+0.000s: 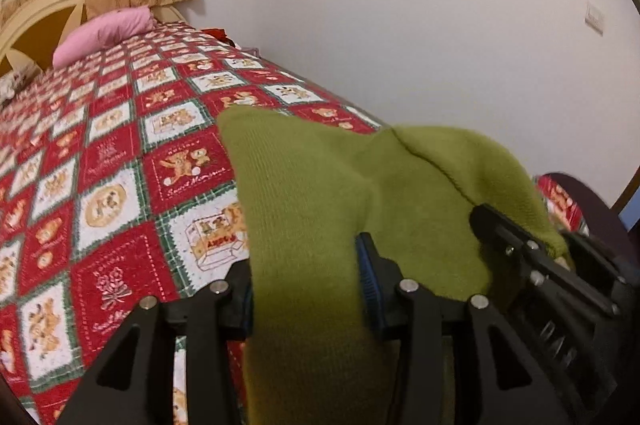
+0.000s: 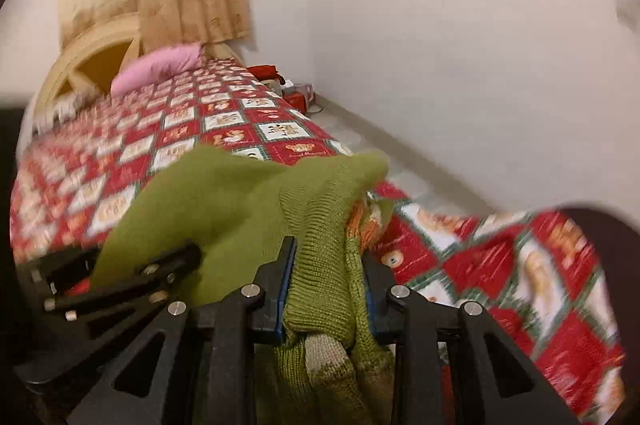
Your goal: Fold small clothes
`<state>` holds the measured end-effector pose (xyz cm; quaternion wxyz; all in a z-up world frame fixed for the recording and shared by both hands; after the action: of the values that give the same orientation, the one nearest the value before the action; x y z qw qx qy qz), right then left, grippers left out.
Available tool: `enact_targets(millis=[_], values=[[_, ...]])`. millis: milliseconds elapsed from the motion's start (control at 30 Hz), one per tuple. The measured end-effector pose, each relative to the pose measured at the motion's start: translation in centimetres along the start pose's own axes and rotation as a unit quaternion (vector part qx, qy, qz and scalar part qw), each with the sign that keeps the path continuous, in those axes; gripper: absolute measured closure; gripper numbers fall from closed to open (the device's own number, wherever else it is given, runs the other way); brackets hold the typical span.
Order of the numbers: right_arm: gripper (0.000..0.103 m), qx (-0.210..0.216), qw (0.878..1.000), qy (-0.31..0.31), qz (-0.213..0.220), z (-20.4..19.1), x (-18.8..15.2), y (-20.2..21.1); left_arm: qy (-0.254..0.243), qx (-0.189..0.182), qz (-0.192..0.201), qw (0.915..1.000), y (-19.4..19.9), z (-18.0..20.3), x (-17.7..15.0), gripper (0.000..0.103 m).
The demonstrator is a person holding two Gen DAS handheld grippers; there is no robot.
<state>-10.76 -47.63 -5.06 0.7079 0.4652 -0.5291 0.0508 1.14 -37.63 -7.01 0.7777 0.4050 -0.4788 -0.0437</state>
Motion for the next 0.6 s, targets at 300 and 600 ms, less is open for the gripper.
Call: enact_targets(millis=[300,600], values=[[0.065,0.036,0.995,-0.056,-0.069,2.0,-1.2,-1.9,0.02,-0.02,-0.025,0.9993,0.0,-0.1,0.0,0.038],[0.055,0.109,0.985,-0.042,-0.129,3.1,-4.7,1.9,0.127,-0.182,-0.046,0.9739,4.0,-2.2,-4.7,0.035]])
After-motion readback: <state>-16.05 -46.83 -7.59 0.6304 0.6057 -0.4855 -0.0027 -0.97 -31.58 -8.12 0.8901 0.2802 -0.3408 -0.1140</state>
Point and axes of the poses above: each gripper's, at about its wrist camera, not at the fingertips, and y roughly against the way its jaws point, z to its right, x to its top, the point moved 4 cm from there along -y, roughly the way its jaws point, and after that the axes turned 9 degrees about -x, right-handed, at the moved point
